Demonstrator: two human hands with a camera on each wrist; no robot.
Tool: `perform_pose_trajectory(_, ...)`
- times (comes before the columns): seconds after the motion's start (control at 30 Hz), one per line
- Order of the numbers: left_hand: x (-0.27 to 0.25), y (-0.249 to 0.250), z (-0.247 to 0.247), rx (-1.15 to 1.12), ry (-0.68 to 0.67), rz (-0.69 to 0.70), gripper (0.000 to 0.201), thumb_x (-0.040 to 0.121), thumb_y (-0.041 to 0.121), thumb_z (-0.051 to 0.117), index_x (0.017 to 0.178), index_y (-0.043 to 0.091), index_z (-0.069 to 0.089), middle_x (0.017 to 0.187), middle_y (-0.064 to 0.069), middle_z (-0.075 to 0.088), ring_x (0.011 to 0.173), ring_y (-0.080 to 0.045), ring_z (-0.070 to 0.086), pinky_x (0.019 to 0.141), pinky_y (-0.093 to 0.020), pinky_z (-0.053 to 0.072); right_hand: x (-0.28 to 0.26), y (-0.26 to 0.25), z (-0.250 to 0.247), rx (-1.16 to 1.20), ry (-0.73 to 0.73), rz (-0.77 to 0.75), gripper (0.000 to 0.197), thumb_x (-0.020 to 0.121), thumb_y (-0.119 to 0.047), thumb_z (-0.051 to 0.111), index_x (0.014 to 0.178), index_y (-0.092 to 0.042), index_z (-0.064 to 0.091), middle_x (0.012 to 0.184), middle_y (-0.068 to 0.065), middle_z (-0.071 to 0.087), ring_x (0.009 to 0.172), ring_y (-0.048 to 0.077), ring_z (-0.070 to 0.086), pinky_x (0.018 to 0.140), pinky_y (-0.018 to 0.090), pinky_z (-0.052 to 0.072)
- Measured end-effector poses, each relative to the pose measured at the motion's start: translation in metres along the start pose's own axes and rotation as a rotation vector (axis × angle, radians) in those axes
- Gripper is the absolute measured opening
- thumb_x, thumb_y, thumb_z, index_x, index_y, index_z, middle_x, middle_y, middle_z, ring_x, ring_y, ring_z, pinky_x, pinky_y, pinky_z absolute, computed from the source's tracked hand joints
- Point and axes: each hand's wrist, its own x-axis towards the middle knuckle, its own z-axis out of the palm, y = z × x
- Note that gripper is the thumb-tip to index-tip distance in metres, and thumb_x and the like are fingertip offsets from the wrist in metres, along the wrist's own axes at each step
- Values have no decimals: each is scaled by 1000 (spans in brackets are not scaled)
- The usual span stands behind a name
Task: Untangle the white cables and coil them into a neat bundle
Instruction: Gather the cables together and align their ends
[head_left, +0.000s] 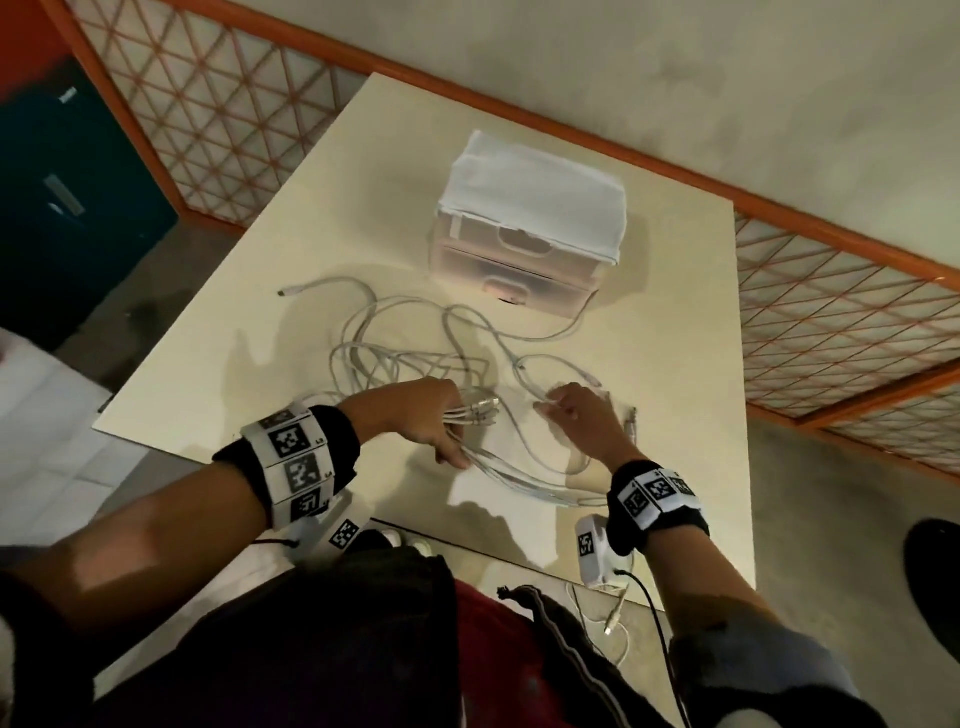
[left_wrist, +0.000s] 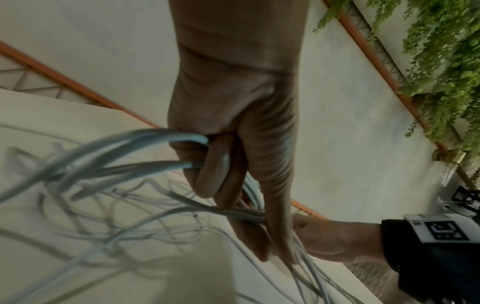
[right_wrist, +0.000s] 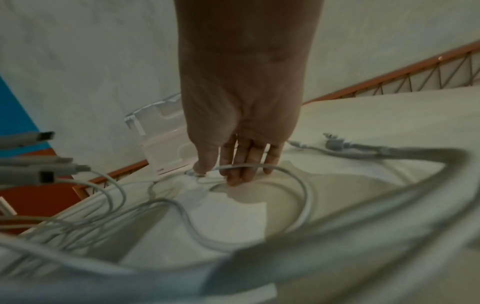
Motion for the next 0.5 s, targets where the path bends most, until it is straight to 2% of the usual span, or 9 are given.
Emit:
perform_pose_trajectory(0.07,-1,-2,3,-58,56,4,24,65,26,83,72,7,70,76,-8,73,75,-19,69,68,-27,47,4,-4,8,32,-18,-25,18,93,-22,57,103,-7,60,88,7,65,68,11,56,62,22,40)
perform_pose_trajectory(0.13,-2,-2,6,-96,125,0,33,64,25,85,85,4,70,88,-8,73,84,-19,68,73,-28,50,7,-11,4,102,-15,-81,9,95,-10,50,94,-10,59,82,10,67,49,0,52,54,20,41)
perform_pose_trajectory(0.23,-1,3,3,-178,212,11,40,65,27,84,96,8,68,95,-3,70,88,-14,65,72,-21,48,8,-29,-18,166,17,-140,23,95,-3,45,83,-19,57,77,8,62,43,-1,56,47,15,47)
perform_pose_trajectory(0.3,3,10,-2,-302,312,24,31,69,27,81,91,11,68,87,-1,68,79,-12,63,66,-18,44,6,-46,-36,200,-5,-196,32,95,-2,44,80,-26,58,73,5,62,47,-1,58,50,16,49)
perform_pose_trajectory(0.37,11,18,-8,-510,481,-29,24,79,34,72,79,11,65,69,-1,60,55,-9,53,53,-18,39,1,-65,-51,232,-54,-265,28,94,-4,49,83,-25,63,72,1,64,53,3,61,56,20,52)
perform_pose_trajectory(0.43,19,25,-15,-832,572,-70,36,87,44,58,78,9,62,62,-3,51,38,-4,34,37,-16,26,-8,-81,-60,242,-151,-315,17,92,-5,55,92,-18,66,73,-1,66,59,5,63,62,20,53)
perform_pose_trajectory(0.5,21,30,-23,-1081,601,-59,44,90,49,50,81,8,62,63,-5,55,34,-2,27,34,-13,18,-17,-95,-61,205,-277,-329,18,89,-2,58,95,-16,68,78,3,69,62,6,63,66,21,53)
